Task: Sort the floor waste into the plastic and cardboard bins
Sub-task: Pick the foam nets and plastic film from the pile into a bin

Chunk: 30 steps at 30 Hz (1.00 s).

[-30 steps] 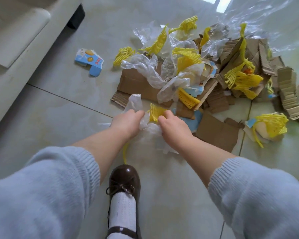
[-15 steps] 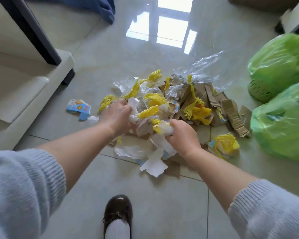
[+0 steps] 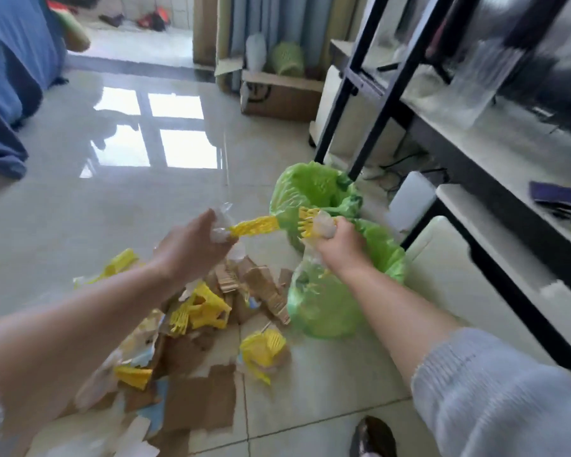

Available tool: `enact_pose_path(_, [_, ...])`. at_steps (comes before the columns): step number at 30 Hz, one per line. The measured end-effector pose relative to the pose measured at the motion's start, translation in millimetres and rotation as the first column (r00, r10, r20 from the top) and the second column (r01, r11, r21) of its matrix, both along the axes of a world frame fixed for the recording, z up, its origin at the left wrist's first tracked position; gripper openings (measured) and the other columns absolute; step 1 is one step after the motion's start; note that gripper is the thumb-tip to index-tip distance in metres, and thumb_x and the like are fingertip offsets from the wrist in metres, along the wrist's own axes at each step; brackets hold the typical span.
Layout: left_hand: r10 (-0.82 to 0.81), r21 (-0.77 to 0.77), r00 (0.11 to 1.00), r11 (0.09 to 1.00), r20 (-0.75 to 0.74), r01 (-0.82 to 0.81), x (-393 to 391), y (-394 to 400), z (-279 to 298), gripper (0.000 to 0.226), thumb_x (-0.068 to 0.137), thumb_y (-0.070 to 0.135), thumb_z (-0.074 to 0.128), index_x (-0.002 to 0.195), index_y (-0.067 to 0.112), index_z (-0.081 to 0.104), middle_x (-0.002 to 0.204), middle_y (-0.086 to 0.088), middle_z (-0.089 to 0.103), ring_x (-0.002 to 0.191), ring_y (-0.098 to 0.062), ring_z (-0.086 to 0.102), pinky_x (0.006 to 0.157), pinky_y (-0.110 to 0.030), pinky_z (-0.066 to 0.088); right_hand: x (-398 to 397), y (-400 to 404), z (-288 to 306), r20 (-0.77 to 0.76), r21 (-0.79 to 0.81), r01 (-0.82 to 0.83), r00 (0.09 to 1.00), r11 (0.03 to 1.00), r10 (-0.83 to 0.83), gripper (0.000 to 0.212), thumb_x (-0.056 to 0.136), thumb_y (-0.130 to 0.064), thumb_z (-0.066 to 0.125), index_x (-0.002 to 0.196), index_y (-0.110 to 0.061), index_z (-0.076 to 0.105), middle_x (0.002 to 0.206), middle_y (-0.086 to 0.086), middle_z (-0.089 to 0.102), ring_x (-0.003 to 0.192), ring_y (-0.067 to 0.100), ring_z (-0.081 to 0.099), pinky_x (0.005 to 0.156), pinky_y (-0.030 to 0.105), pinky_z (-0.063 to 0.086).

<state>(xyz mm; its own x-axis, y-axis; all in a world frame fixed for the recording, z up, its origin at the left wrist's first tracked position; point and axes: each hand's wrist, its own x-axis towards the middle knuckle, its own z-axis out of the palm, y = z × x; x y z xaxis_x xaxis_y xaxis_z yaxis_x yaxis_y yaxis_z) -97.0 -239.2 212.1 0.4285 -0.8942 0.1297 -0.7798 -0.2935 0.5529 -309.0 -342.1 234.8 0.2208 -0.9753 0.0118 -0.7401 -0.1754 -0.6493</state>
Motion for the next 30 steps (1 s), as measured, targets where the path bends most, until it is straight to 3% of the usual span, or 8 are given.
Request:
enact_pose_path(3, [-0.162, -0.029, 0.987, 0.986, 0.008, 0.162, -50.9, -51.0, 29.8, 0.06, 0.067, 0.081, 0.04, 0.087, 0.024, 0.043, 0.069, 0.007, 0.052, 0.06, -0.012, 0.051, 0.049, -0.025, 0.031, -50.3, -40.1, 24.2, 0.004, 0.036, 0.061, 0.998, 0.997, -0.061, 0.03, 0.08, -0.028, 0.063, 0.102, -0.014, 0.051, 0.094, 0.008, 0.058, 0.089, 0.031, 0.056, 0.061, 0.028, 0.036])
enact_pose_path(5, [-0.241, -0.045, 0.969, 0.97, -0.051, 0.239, -82.1, -80.2, 39.9, 0.061, 0.069, 0.082, 0.031, 0.086, 0.025, 0.046, 0.067, 0.011, 0.049, 0.061, 0.001, 0.045, 0.047, -0.021, 0.03, -76.8, -59.8, 29.8, 0.024, 0.058, 0.074, 0.997, 0.996, -0.075, 0.042, 0.078, -0.042, 0.067, 0.106, -0.015, 0.049, 0.097, 0.004, 0.054, 0.088, 0.025, 0.053, 0.068, 0.029, 0.039])
enact_pose_path(9, [-0.216, -0.067, 0.958, 0.976, -0.189, 0.207, -130.8, -136.6, 28.6, 0.029, 0.085, 0.051, 0.052, 0.067, 0.028, 0.048, 0.064, 0.009, 0.052, 0.057, -0.003, 0.047, 0.047, -0.022, 0.031, -110.1, -94.0, 13.4, 0.078, 0.133, 0.142, 0.985, 0.981, -0.153, 0.05, 0.089, -0.046, 0.051, 0.124, -0.01, 0.047, 0.121, 0.012, 0.054, 0.104, 0.027, 0.051, 0.077, 0.029, 0.034])
enact_pose_path(12, [-0.166, -0.069, 0.942, 0.986, -0.29, 0.153, -157.6, -174.7, 4.8, 0.011, 0.081, 0.027, 0.06, 0.076, 0.026, 0.051, 0.072, 0.007, 0.056, 0.064, -0.009, 0.053, 0.054, -0.023, 0.044, -120.0, -117.0, -12.8, 0.102, 0.174, 0.174, 0.976, 0.969, -0.194, 0.037, 0.089, -0.033, 0.051, 0.117, -0.009, 0.048, 0.117, 0.013, 0.056, 0.1, 0.029, 0.053, 0.075, 0.029, 0.037])
enact_pose_path(18, [0.003, -0.056, 0.929, 0.998, -0.369, -0.025, -194.0, -225.1, -57.6, 0.02, 0.076, 0.013, 0.057, 0.095, 0.017, 0.058, 0.088, 0.001, 0.056, 0.075, -0.021, 0.055, 0.063, -0.031, 0.046, -119.2, -147.9, -80.6, 0.232, 0.369, 0.304, 0.885, 0.878, -0.404, 0.031, 0.085, -0.021, 0.053, 0.114, -0.012, 0.049, 0.112, 0.009, 0.059, 0.08, 0.021, 0.054, 0.062, 0.027, 0.039])
enact_pose_path(23, [-0.045, 0.175, 0.984, 0.982, -0.173, 0.075, -211.9, -249.4, -126.2, 0.011, 0.079, 0.017, 0.053, 0.08, 0.02, 0.043, 0.086, 0.0, 0.047, 0.075, -0.024, 0.048, 0.061, -0.03, 0.034, -109.6, -175.8, -147.5, 0.068, 0.484, 0.28, 0.932, 0.829, -0.355, 0.04, 0.079, -0.032, 0.064, 0.111, -0.012, 0.052, 0.108, 0.007, 0.062, 0.086, 0.026, 0.058, 0.068, 0.029, 0.043])
enact_pose_path(27, [0.094, 0.384, 0.96, 0.923, -0.265, 0.016, -215.4, -262.5, -154.8, 0.022, 0.081, 0.014, 0.055, 0.099, 0.019, 0.042, 0.101, -0.006, 0.052, 0.086, -0.025, 0.052, 0.072, -0.037, 0.046, -100.8, -186.9, -175.7, -0.007, 0.665, 0.257, 0.941, 0.702, -0.338, 0.049, 0.087, -0.033, 0.057, 0.126, -0.006, 0.044, 0.115, 0.013, 0.057, 0.091, 0.028, 0.054, 0.07, 0.028, 0.037])
enact_pose_path(30, [0.128, 0.456, 0.939, 0.889, -0.32, 0.034, -217.6, -268.4, -161.1, 0.048, 0.082, 0.019, 0.058, 0.125, 0.015, 0.037, 0.119, -0.012, 0.053, 0.105, -0.029, 0.054, 0.088, -0.038, 0.047, -100.6, -190.5, -183.9, 0.03, 0.741, 0.205, 0.941, 0.64, -0.337, 0.042, 0.088, -0.03, 0.053, 0.121, -0.005, 0.05, 0.091, 0.006, 0.056, 0.078, 0.023, 0.051, 0.072, 0.029, 0.04])
